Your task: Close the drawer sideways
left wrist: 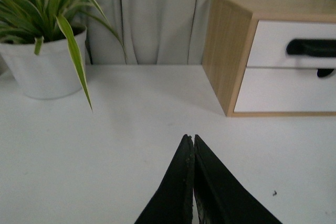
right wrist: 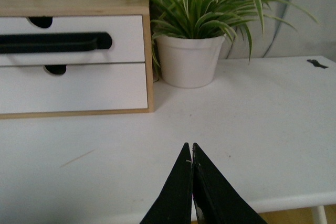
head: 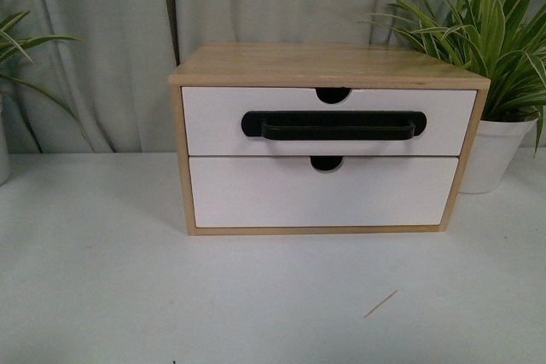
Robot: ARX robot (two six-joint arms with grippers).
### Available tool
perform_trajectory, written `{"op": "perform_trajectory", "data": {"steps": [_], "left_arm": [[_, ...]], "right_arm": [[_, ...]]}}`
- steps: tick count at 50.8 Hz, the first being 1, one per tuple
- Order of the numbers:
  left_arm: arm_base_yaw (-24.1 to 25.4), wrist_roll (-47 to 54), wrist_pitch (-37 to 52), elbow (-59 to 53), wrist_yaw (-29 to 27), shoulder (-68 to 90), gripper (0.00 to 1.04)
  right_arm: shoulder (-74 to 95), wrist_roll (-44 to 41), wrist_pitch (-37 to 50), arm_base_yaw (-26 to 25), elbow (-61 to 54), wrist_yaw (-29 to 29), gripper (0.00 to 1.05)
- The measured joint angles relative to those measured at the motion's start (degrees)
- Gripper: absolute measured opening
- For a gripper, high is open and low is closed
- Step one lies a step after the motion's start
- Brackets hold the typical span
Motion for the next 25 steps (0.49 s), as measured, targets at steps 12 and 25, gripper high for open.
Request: {"op": "perform_trajectory", "data": {"steps": [12, 25], "left_arm": [[0.02, 0.0, -0.33, 0.0, -0.02, -0.83, 0.04], [0.02, -0.02, -0.33, 0.0, -0.02, -0.85, 0.45]], "right_arm": [[-2.25, 0.0, -0.63, 0.0, 0.0, -0.02, 0.01], [-2.25, 0.0, -0.63, 0.0, 0.0, -0.02, 0.39]]}}
